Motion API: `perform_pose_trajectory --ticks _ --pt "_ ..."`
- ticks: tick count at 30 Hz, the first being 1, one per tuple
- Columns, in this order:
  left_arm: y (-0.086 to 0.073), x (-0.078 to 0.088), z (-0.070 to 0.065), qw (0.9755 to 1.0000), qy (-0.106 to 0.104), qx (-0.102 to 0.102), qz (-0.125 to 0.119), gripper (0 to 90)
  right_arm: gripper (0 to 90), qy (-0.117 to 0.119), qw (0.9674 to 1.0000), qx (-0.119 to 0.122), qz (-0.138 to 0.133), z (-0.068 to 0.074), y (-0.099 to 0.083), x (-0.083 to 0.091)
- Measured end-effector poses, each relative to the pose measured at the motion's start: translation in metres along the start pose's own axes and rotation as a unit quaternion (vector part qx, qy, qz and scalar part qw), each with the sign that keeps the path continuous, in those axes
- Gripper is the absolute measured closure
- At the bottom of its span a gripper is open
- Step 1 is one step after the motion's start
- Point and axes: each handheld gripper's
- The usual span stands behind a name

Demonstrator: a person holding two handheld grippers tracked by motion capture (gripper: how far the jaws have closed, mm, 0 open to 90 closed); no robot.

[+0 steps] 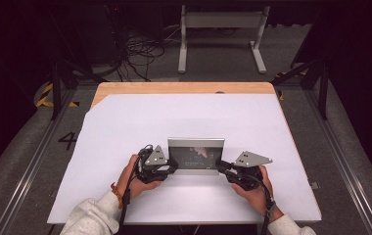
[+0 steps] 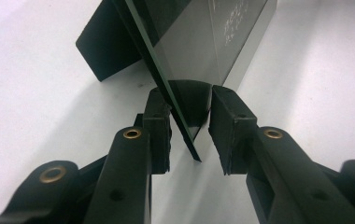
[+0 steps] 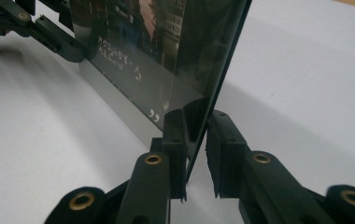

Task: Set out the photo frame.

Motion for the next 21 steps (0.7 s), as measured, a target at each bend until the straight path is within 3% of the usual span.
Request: perform_pose_trajectory --ticks 4,15,18,21 --pt "-0.001 -0.002 0.001 1.0 -0.008 0.001 0.001 68.7 77.2 -0.004 1.0 0.002 0.005 0.001 0.0 -0.001" --pt "-0.003 -0.003 -0.001 1.0 0.0 -0.002 0.003 68.6 76.7 -0.006 1.0 0.001 0.002 0.002 -0.001 -0.002" --pt "-0.004 0.001 -0.002 0.9999 0.014 -0.002 0.008 68.9 74.2 -0.032 0.9995 -0.007 -0.001 0.006 0.002 -0.009" --pt "-0.008 0.005 0.0 0.9998 0.019 -0.001 0.005 69.7 74.1 -0.032 0.9995 0.0 -0.005 0.008 0.004 -0.016"
Point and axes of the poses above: each handheld gripper's, and its own axes: x roughly backward along the jaws, y roughly out of its top, z roughly to its left, and after that the axes turned 6 degrees about -z, right-handed
